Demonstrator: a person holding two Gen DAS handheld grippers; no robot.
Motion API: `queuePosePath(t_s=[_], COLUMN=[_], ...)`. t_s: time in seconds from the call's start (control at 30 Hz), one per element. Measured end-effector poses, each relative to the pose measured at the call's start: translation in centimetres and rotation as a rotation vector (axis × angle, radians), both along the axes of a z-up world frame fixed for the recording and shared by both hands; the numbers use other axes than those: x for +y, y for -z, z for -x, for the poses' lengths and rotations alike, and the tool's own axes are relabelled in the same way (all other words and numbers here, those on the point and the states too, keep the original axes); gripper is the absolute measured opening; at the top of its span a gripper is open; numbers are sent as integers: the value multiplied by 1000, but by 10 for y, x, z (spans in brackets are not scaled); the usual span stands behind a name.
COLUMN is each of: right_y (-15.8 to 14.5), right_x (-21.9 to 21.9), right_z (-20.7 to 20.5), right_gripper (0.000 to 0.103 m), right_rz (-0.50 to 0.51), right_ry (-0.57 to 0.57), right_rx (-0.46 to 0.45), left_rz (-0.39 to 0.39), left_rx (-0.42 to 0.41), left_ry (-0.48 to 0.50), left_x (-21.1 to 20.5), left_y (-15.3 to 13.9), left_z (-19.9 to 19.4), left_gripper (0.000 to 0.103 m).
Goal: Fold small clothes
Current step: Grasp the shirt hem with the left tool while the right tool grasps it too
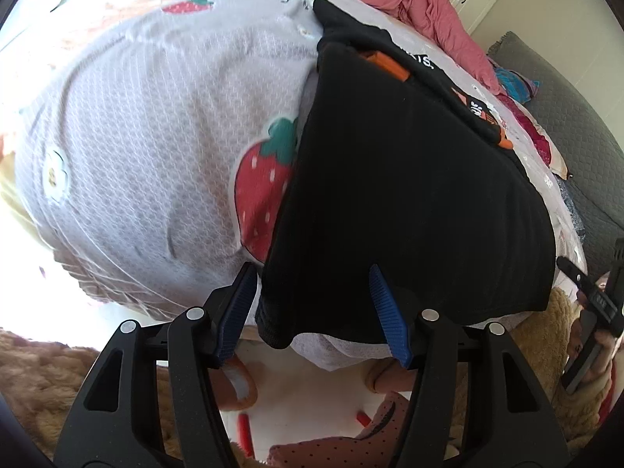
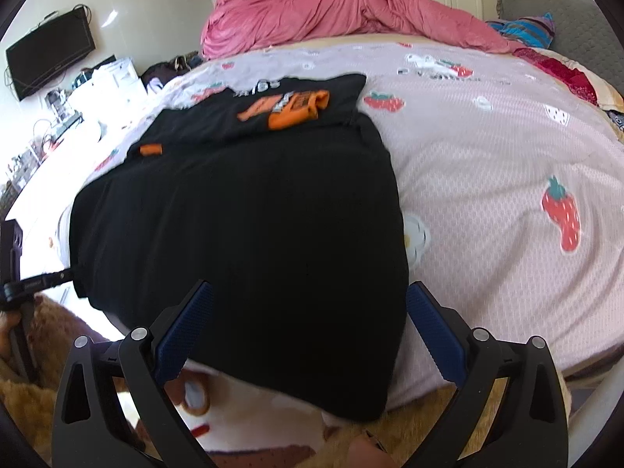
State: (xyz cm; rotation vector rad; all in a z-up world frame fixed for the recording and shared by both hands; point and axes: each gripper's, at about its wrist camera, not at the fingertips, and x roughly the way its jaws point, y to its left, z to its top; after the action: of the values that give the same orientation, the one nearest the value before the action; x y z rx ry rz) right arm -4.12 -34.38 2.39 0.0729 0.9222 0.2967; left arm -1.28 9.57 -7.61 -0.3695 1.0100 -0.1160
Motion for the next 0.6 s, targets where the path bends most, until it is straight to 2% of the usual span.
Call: queuePosePath(t_s=[0.23, 0.4, 0.43, 0.47, 0.53, 0.6], right_y=[12, 22, 24, 26, 30, 33], right_x=[-12, -14, -13, -13, -11, -10], right_z=[14, 18, 18, 18, 15, 16], right_gripper=[98, 97, 94, 82, 72, 55], right_rz=[-44, -75, -74, -73, -59, -8], right_ry=[-5, -14, -19, -27, -36, -34], right_rx=[82, 119, 124, 132, 147, 132], left_rz=[7, 37, 42, 44, 45, 46], left_rx=[17, 30, 32, 32, 33, 33], left_ry=[12, 0, -1, -2, -4, -5], left_x=[-2, 1, 2, 3, 5, 7], left_y=[5, 11, 12, 12, 13, 13], left_z=[-3, -5, -5, -5, -3, -1], left_gripper=[55, 63, 63, 64, 65, 66])
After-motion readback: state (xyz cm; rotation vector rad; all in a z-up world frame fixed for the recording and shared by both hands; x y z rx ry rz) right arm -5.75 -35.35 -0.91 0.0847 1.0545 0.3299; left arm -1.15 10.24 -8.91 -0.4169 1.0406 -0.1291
